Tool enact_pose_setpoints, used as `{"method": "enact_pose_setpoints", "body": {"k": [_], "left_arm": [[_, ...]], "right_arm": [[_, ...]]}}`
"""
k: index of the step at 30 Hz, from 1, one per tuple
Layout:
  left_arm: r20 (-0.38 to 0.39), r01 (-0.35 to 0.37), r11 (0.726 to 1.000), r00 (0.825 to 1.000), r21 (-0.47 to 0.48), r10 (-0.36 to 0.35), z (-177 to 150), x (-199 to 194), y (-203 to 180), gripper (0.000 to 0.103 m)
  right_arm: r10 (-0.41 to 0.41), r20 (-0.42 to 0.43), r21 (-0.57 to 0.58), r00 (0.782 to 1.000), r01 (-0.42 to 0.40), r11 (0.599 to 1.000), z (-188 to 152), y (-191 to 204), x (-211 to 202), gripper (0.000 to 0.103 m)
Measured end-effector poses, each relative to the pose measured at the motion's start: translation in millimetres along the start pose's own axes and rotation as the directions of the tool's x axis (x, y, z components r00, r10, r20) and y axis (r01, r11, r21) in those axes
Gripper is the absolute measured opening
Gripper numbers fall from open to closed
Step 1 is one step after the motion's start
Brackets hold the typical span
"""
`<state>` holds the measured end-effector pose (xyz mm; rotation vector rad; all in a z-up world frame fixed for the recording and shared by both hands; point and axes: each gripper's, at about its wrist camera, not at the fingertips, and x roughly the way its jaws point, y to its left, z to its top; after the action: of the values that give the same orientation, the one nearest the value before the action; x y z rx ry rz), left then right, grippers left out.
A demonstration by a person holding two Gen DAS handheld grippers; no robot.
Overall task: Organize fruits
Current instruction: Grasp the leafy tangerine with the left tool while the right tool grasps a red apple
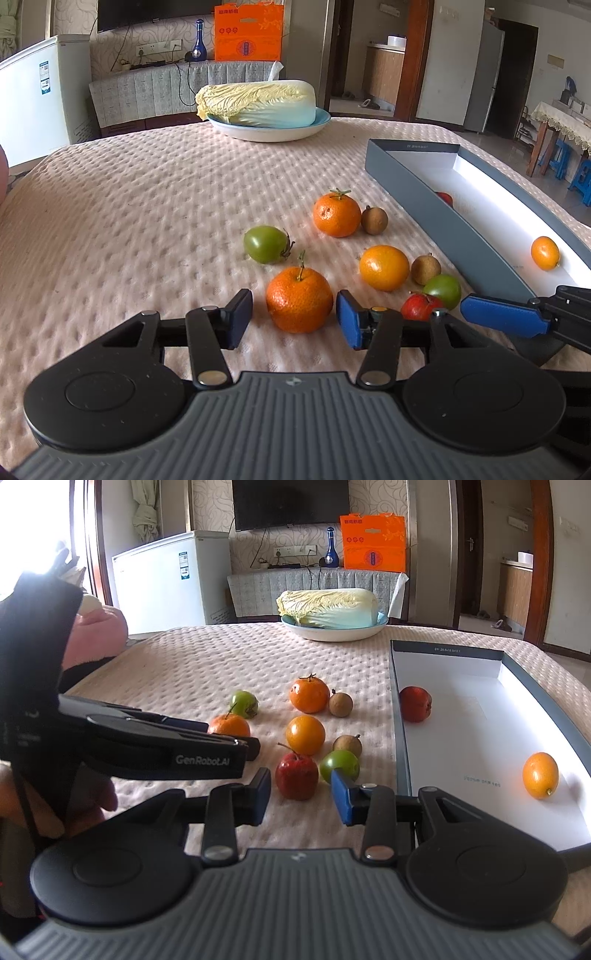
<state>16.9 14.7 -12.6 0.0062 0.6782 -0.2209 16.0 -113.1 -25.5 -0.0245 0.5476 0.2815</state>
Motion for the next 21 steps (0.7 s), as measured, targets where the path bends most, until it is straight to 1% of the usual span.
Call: {"method": "enact_pose_setpoints", "body": {"k": [2, 3, 6, 10, 14, 18, 21], "left_arm": [[0.002, -0.002, 1.0, 1.0, -0.006, 0.002, 0.9, 1.0, 0.8, 0.056], [0.002, -0.003, 1.0, 1.0, -0.01, 0.003, 1.5, 1.4, 1.5, 0.053], [0.004, 0.003, 1.0, 1.0, -0.012, -0.003, 1.9, 1.6, 3.3, 0.051], [0.008, -0.001, 1.0, 1.0, 0.007, 0.001, 0.6, 1.7, 1.2, 0.051], [0.01, 0.0, 1.0, 1.0, 0.007, 0.0, 0.2, 2.5, 0.8, 0.051], [0.012, 0.0, 1.0, 1.0, 0.006, -0.001, -0.1, 2.5, 0.9, 0.051], [0.013, 0.003, 1.0, 1.0, 0.009, -0.003, -0.2, 2.4, -0.4, 0.051]], "right_arm": [[-0.001, 0.008, -0.017, 1.0, 0.001, 1.0, 0.5, 2.7, -0.1, 0.039], [0.0, 0.015, -0.035, 1.0, 0.0, 0.999, 0.5, 5.4, -1.0, 0.039], [0.0, 0.014, -0.084, 1.0, 0.001, 0.996, 0.1, 14.4, -0.1, 0.036], [-0.031, -0.005, -0.062, 1.0, 0.03, 0.998, 1.0, 15.0, 5.2, 0.036], [-0.035, -0.023, -0.037, 0.999, 0.034, 0.999, 0.6, 16.6, 11.7, 0.038], [-0.054, -0.019, -0.022, 0.998, 0.053, 0.998, 1.4, 17.1, 17.2, 0.037], [-0.054, -0.024, -0.035, 0.998, 0.053, 0.998, 1.2, 19.1, 20.4, 0.035]]}}
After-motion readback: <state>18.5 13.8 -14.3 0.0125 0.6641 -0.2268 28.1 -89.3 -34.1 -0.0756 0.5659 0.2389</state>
